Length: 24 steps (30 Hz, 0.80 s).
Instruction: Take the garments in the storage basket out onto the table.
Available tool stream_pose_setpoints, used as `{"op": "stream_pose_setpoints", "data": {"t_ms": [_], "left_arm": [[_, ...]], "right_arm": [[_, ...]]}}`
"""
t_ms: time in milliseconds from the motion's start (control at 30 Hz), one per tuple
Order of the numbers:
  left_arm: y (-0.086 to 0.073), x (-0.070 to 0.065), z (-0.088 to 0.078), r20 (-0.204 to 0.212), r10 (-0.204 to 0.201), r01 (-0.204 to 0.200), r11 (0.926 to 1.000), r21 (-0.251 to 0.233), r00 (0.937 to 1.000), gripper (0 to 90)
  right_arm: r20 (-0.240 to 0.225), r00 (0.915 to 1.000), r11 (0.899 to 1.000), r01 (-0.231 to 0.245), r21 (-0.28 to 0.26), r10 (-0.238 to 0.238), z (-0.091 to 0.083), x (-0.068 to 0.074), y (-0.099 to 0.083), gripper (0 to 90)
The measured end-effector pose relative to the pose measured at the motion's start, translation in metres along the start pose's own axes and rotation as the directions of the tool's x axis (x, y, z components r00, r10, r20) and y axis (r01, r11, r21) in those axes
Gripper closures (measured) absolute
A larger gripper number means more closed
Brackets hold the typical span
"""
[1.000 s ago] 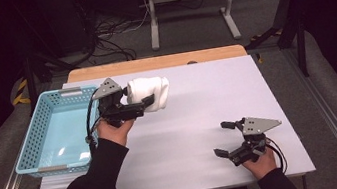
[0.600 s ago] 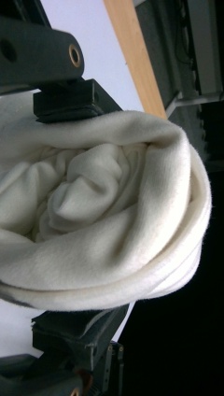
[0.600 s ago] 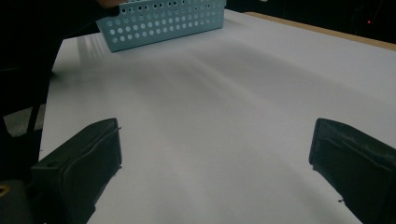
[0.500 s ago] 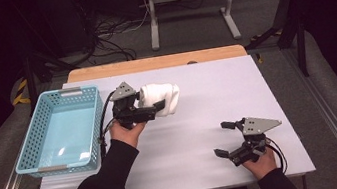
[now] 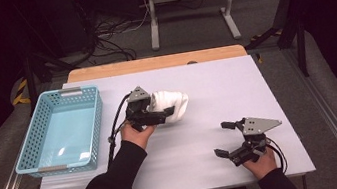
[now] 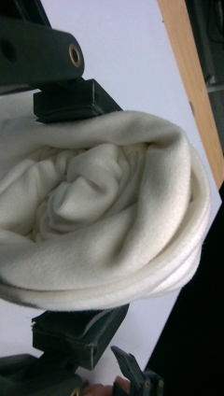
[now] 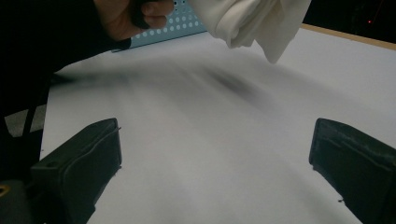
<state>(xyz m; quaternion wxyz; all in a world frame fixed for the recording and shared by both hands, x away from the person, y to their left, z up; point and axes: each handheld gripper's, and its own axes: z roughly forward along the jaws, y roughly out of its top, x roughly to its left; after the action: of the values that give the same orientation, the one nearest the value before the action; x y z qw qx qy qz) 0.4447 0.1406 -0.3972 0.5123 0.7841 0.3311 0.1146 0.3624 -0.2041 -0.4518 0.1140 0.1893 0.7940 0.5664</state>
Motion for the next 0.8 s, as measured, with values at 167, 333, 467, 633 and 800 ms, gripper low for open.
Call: {"op": "stream_pose_setpoints", "data": {"t_ms": [167,333,467,633,800], "left_arm": [[-0.004,0.0,0.01,0.001,0.012,-0.012,0.9994,0.032,0.9999,21.9],[-0.007,0.001,0.018,0.007,0.007,-0.007,0.9982,0.059,1.0,21.9],[-0.009,0.002,0.024,0.009,-0.005,0.004,0.9969,0.079,0.9999,21.8],[-0.014,0.004,0.033,0.015,-0.014,0.012,0.9924,0.123,0.9998,21.5],[-0.017,0.003,0.039,0.017,-0.004,0.002,0.9899,0.142,0.9999,20.9]], "right_arm": [[-0.002,1.0,1.0,0.0,0.001,0.0,0.0,0.0,0.0,3.3],[-0.002,1.0,1.0,0.0,0.001,0.0,0.0,0.0,0.0,3.3],[-0.003,1.0,1.0,0.001,0.001,-0.001,0.0,0.0,0.0,3.2],[-0.004,1.0,1.0,-0.002,0.0,0.002,0.0,0.0,0.0,3.2],[-0.005,1.0,1.0,-0.001,0.0,0.001,0.0,0.0,0.0,3.2]]}}
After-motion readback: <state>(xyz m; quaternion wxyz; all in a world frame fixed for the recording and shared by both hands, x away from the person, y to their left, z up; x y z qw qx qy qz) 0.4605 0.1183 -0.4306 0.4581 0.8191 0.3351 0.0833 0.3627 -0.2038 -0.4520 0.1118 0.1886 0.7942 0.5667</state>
